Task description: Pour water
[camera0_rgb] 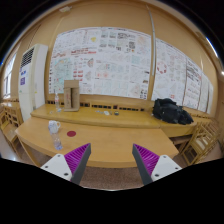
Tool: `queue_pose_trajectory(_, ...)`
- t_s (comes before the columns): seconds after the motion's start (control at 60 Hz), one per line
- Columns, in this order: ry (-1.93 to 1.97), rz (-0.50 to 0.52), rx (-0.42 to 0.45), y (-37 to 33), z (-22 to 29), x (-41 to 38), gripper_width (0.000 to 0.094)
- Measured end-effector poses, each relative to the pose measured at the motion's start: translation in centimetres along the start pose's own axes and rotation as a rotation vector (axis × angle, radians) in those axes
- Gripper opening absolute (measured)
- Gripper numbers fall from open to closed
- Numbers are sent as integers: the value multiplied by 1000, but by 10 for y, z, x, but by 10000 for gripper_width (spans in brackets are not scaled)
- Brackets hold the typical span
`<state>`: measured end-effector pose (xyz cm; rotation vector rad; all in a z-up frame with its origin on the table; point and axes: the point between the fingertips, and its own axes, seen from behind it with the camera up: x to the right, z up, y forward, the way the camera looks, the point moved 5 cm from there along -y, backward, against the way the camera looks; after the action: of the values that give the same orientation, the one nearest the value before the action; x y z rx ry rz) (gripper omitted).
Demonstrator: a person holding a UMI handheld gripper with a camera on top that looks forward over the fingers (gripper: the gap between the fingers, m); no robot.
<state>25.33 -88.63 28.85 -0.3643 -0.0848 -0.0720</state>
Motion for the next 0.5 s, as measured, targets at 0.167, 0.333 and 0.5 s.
queue_pose_trajectory(0.167, -11, 6, -25, 6, -15, 3, 853)
queue_pose_trajectory(0.333, -18, 14, -73, 21, -56, -18, 853)
queue_pose_trajectory(0.5, -32, 34, -123, 35, -111, -73, 850)
